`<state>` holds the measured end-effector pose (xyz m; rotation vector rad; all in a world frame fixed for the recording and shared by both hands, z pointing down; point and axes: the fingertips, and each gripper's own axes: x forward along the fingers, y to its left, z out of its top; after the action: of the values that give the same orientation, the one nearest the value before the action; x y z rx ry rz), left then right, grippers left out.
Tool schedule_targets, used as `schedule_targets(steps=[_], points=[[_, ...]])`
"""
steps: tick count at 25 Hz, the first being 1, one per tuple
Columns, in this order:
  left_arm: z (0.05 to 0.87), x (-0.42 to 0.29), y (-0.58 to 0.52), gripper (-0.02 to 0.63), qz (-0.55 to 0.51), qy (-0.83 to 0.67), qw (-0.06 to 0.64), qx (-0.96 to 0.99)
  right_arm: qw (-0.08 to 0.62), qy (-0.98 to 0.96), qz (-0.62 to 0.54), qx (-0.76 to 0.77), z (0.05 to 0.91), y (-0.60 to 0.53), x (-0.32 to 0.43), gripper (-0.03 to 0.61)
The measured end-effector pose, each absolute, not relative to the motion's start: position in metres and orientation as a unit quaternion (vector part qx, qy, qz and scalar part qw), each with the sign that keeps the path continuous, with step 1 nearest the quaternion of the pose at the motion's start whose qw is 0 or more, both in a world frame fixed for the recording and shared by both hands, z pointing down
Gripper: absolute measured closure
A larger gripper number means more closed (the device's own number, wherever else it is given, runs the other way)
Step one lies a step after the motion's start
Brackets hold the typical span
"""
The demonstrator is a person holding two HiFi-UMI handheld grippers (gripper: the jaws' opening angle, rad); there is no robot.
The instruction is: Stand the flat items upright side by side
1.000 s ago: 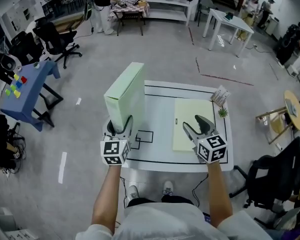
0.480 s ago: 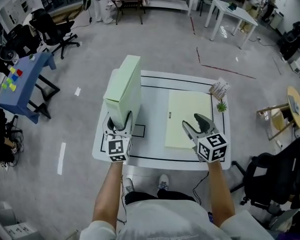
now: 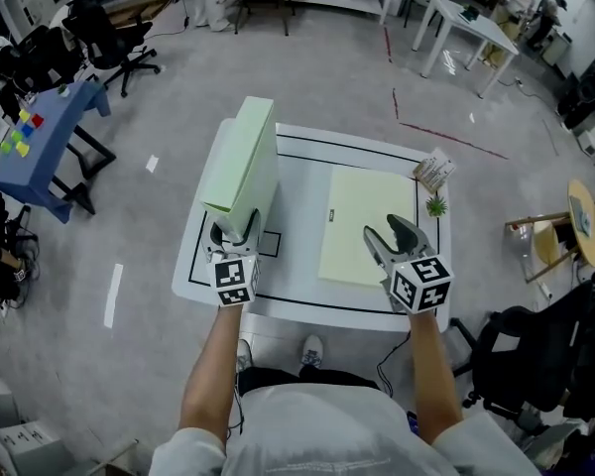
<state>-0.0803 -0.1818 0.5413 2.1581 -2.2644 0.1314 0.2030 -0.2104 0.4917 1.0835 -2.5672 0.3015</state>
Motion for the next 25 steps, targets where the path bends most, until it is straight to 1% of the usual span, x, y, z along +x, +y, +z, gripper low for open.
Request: schedule_targets(steps=[5,15,21,25], points=[[0.543,-0.078,-0.183,0.276,0.045,-0.719,0.03,0.693,0.168,-0.902,0.102,0.384,0.488,-0.205,0.202,0.323],[0.547,-0.076,-0.144,0.247,0.006,-0.702,0.124,0.702,0.163,-0.901,0.106,0.388,0.482,-0.186,0.221,0.322],[0.535,-0.071,-0.096,0.247,0.012,-0.704,0.14,0.696,0.166,-0.898,0.116,0.391,0.483,-0.174,0.245,0.322],[0.533,-0.043,-0.076,0.247,0.017,-0.692,0.149,0.706,0.154,-0.893,0.132,0.401,0.484,-0.176,0.268,0.321]])
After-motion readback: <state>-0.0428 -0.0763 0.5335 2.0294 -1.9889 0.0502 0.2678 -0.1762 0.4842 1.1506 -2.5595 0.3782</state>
